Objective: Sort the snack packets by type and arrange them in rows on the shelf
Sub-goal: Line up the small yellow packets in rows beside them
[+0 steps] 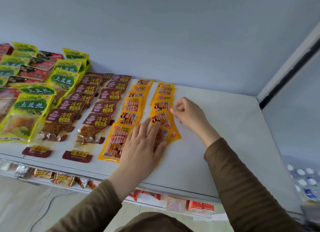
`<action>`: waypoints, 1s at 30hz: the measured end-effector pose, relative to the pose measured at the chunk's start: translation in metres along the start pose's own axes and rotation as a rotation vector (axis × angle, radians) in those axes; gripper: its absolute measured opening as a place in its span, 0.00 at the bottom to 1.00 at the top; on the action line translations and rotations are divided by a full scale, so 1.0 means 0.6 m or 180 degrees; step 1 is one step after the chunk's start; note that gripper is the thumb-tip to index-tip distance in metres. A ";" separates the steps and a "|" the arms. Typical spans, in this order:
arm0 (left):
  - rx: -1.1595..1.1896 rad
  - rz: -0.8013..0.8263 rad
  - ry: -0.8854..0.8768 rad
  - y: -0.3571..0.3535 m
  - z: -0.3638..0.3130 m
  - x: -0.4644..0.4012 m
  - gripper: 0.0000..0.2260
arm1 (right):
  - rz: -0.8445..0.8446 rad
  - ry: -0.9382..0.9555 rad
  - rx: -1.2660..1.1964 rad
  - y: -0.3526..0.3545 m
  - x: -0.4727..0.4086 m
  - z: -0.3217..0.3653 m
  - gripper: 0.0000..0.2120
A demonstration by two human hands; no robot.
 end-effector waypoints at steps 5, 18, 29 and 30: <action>0.0060 -0.0164 0.0040 -0.003 0.004 0.025 0.22 | 0.0313 -0.0055 -0.0119 -0.015 0.070 -0.004 0.17; 0.0181 -0.0138 0.0259 -0.001 -0.007 0.018 0.22 | 0.0068 -0.0178 -0.1335 -0.062 0.105 -0.007 0.09; -0.0180 -0.0066 0.0387 0.000 -0.018 -0.020 0.25 | -0.0508 0.0019 -0.0685 -0.032 0.107 -0.019 0.09; -0.0223 -0.0057 0.0404 0.000 -0.020 -0.023 0.26 | -0.0499 0.0050 -0.0727 -0.035 0.108 -0.018 0.09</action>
Point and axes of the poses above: each hand's wrist, its own x-axis away from the middle knuckle, its own y-axis out of the back of the hand, z = x × y, the point moved 2 cm from there along -x, towards the middle knuckle, and after that the axes turned 9 degrees about -x, right-handed, at the moved point
